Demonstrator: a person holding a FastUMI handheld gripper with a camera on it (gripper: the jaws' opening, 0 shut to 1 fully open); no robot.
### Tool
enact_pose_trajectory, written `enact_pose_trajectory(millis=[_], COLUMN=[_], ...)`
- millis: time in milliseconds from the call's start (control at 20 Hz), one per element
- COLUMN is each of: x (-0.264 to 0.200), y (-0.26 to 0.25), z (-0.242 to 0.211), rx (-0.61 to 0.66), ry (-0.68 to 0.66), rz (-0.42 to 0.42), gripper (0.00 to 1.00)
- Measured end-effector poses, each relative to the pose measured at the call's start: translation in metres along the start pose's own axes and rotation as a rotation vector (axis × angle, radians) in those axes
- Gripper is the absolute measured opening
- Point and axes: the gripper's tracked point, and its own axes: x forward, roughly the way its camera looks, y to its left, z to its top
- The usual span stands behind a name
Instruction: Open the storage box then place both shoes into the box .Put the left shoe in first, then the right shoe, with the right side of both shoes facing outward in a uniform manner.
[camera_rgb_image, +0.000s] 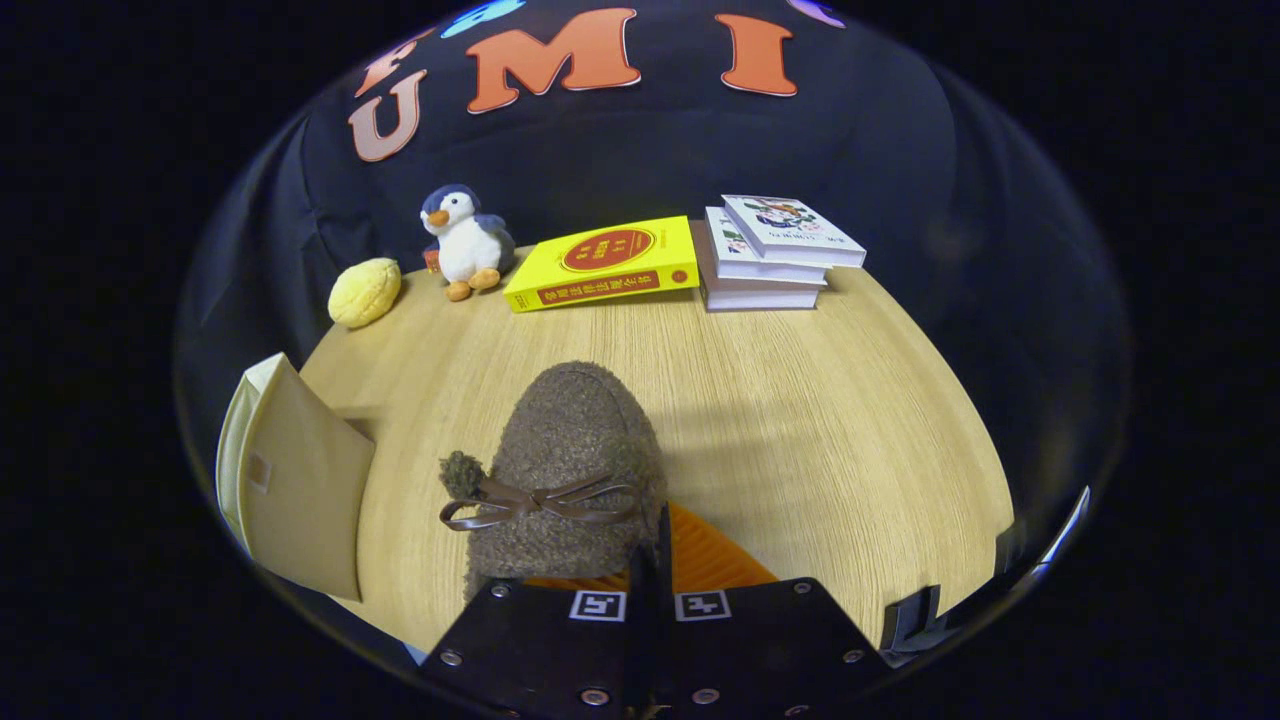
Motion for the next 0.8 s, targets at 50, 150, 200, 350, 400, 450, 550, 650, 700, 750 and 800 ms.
enact_pose_trajectory(millis=[50,150,200,350,400,450,550,650,700,750,800], x=[-0.009,-0.025,-0.034,-0.056,-0.061,-0.067,-0.077,-0.082,-0.085,-0.087,-0.090], y=[0.008,0.027,0.039,0.079,0.092,0.106,0.135,0.162,0.176,0.189,0.202], z=[0.007,0.022,0.029,0.046,0.051,0.054,0.061,0.063,0.063,0.061,0.060], rx=[-0.001,-0.005,-0.008,-0.024,-0.032,-0.036,-0.051,-0.069,-0.078,-0.087,-0.097], ry=[-0.004,-0.018,-0.026,-0.043,-0.045,-0.047,-0.056,-0.050,-0.045,-0.038,-0.031], rz=[0.004,0.020,0.034,0.081,0.094,0.106,0.130,0.146,0.153,0.159,0.167], gripper=[0.04,0.04,0.04,0.04,0.04,0.04,0.04,0.04,0.03,0.04,0.03])
